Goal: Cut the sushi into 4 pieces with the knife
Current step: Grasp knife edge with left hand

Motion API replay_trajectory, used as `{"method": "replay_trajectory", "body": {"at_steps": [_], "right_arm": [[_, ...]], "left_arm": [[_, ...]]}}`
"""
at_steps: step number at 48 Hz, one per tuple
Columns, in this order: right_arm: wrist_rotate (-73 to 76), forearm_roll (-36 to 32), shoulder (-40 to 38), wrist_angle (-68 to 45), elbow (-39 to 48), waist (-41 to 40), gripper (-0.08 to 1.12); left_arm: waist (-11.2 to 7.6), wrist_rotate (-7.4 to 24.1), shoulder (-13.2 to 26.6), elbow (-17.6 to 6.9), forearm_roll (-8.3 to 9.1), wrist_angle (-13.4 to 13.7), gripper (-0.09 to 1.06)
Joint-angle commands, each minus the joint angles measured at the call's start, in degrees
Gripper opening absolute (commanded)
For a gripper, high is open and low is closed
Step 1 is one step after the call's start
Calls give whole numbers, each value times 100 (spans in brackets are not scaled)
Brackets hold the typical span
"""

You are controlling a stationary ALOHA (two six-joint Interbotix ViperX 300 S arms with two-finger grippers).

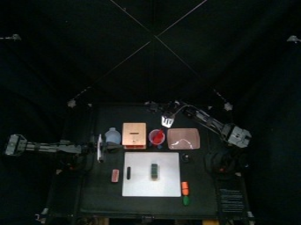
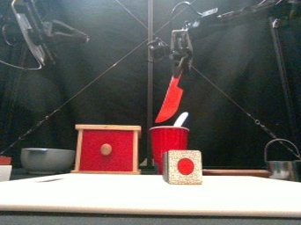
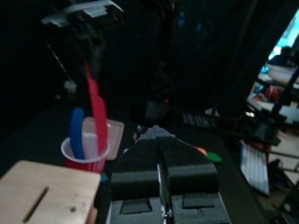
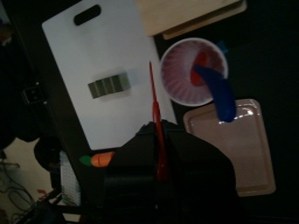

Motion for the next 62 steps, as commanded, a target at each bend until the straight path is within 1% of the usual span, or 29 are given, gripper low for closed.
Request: {"method": "replay_trajectory", "body": {"at_steps": [1,5,11,15,21,25,29,31,33,36,39,40,43,47,50,53,56,62], "right_arm": [[-9,26,-729,-571,404,202,8],[-9,26,-1046,-1090,853,387,8],[-35,0,-1450,-2145,1740,765,8],[-88,-26,-1688,-2900,2312,932,8],[-105,-149,-2083,-4113,3076,1195,8],[-79,-264,-2364,-4975,3621,1415,8],[-79,-308,-2628,-5827,4184,1661,8],[-79,-325,-2742,-6249,4447,1793,8],[-88,-352,-2848,-6688,4702,1916,8],[-88,-431,-2953,-7313,5063,2074,8],[-79,-571,-3006,-7866,5370,2224,8],[-70,-624,-3015,-7998,5440,2268,8],[-70,-782,-3032,-8402,5669,2373,8],[-62,-1002,-3023,-8807,5915,2496,8],[-62,-1090,-3015,-8982,6038,2558,8],[-62,-1125,-3015,-9158,6126,2575,8],[-62,-1143,-3006,-9325,6188,2584,8],[-62,-1187,-3006,-9501,6249,2654,8]], "left_arm": [[158,9,9,-44,0,-343,8],[229,18,26,-88,18,-422,8],[360,9,176,-202,9,-431,8],[448,9,431,-360,18,-404,8],[457,-18,870,-492,18,-369,8],[413,-18,1063,-519,26,-290,8],[343,-9,1099,-527,132,-185,8],[237,-18,1099,-536,220,-158,10],[79,-18,1107,-554,334,-132,12],[-105,-18,1151,-598,422,-97,19],[-237,-18,1204,-659,466,-26,29],[-281,-18,1222,-686,475,26,34],[-325,-18,1257,-721,492,141,45],[-378,-26,1371,-782,475,352,67],[-413,-26,1477,-826,475,466,80],[-475,-18,1661,-923,483,571,94],[-501,-18,1925,-1037,483,642,103],[-492,9,2399,-1239,501,686,103]]}}
